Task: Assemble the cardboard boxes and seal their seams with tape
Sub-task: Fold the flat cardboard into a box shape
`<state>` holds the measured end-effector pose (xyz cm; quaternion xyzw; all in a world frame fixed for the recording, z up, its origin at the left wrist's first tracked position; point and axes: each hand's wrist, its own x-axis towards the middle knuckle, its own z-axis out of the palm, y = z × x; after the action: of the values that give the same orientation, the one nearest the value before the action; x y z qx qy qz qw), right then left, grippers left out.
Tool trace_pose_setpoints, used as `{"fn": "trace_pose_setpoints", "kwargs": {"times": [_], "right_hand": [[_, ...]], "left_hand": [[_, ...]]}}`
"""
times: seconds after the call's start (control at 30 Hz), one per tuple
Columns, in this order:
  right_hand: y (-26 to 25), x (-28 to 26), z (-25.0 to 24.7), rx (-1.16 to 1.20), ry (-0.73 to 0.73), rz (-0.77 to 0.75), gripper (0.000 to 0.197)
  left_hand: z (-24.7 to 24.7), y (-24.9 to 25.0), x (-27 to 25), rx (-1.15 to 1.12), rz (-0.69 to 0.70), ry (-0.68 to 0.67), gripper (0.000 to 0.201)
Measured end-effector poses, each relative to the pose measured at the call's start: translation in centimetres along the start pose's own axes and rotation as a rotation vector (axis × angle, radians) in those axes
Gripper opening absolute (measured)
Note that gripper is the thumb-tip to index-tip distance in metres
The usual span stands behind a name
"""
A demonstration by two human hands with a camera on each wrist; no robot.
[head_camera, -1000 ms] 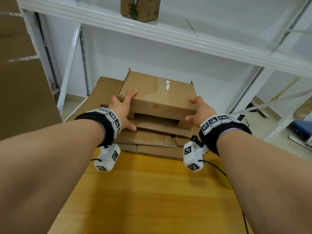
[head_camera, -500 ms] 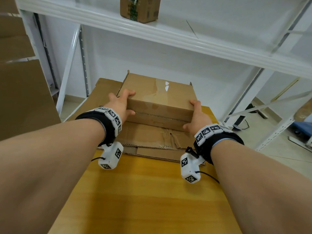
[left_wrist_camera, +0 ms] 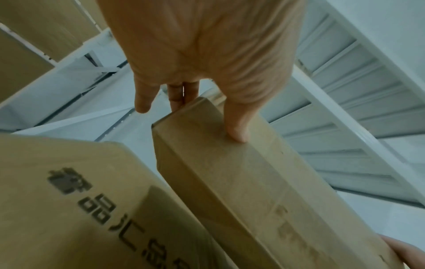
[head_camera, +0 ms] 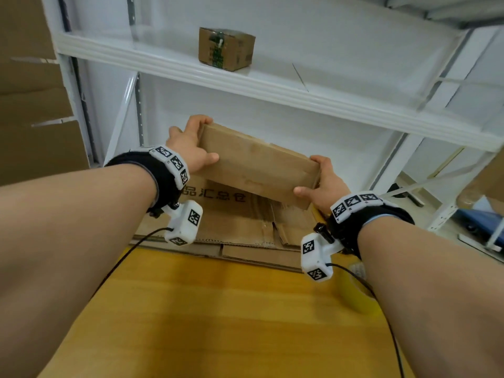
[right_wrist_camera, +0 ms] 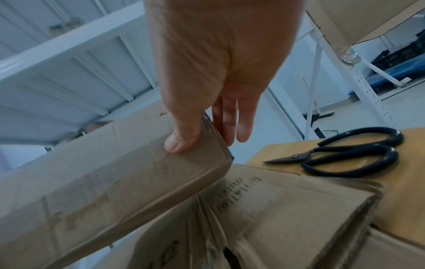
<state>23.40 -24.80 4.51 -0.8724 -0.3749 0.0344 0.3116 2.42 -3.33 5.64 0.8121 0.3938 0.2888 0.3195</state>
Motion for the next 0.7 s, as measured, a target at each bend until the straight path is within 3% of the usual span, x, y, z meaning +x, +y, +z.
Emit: {"fn": "trace_pose_setpoints", "kwargs": {"times": [0.2, 0.3, 0.4, 0.57, 0.7], "right_hand": [[-3.2, -0.3, -3.6, 0.224, 0.073, 0.067, 0.062], [-4.5, -0.3, -5.7, 0.172, 0.222, 0.051, 0.048], [-5.4, 0.0, -7.5, 0.104, 0.283, 0.032, 0.043], [-6.3, 0.4, -9.1, 0.039, 0.282, 0.080, 0.040], [-5.7, 0.6, -8.1, -0.024, 0.207, 0.098, 0.041]], "left_hand": [[-2.8, 4.0, -1.0, -0.076, 0.049, 0.112, 0.063], [-4.0, 6.0, -1.3, -0.131, 0.074, 0.139, 0.065], [-5.4, 7.8, -1.2, -0.146, 0.077, 0.177, 0.069], [-6.4, 8.9, -0.7, -0.111, 0.005, 0.171, 0.061], [-4.9, 7.3, -0.5, 0.035, -0.058, 0.050, 0.054]]}}
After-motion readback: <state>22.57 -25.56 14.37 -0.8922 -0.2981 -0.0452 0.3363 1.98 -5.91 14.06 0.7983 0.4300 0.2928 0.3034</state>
